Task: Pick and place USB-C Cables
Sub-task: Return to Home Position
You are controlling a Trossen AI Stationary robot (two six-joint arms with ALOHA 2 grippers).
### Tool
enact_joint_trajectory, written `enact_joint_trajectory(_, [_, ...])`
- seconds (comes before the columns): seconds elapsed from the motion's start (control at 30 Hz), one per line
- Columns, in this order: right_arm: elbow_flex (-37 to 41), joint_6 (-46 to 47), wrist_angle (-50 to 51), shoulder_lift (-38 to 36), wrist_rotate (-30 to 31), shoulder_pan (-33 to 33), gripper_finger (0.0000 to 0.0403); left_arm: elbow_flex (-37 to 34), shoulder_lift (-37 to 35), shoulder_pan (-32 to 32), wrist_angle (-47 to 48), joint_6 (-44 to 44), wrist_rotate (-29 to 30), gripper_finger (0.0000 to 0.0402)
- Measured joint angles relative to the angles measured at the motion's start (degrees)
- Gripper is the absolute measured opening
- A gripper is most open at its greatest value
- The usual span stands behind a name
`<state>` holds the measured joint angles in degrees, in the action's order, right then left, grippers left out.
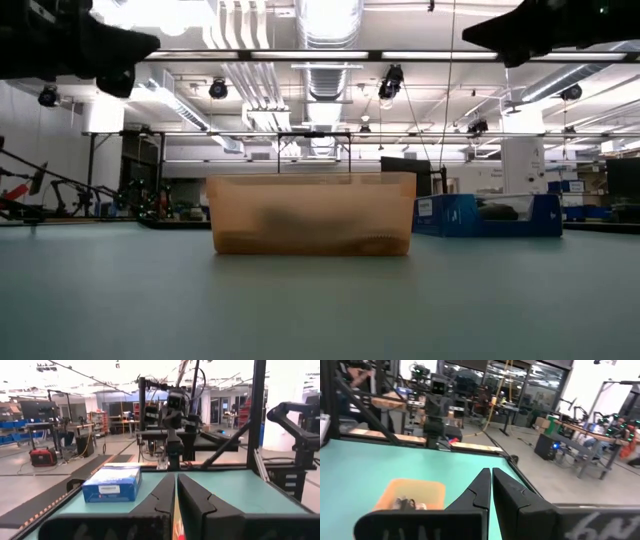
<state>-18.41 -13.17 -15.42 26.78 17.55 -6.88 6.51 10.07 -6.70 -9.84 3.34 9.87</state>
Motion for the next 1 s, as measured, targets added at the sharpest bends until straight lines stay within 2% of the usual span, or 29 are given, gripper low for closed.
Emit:
enact_joint_trajectory(0.4, [0.33, -0.59, 6.18, -5.25, -1.62, 7.16, 0.0009, -2.26, -9.36, 0.0, 4.82, -0.07, -0.02, 0.0005])
enact_joint_trajectory(0.67, [2.48, -1.01, 7.51, -10.75, -4.06, 9.75, 0.0009, -3.21, -9.2, -0.02, 6.25, -0.67, -0.02, 0.0005])
enact_joint_trajectory(1.0, [8.0, -0.31, 7.62, -20.58, -4.14, 9.91, 0.0009, -4.16, -9.09, 0.0, 5.78, -1.69, -0.01, 0.0005])
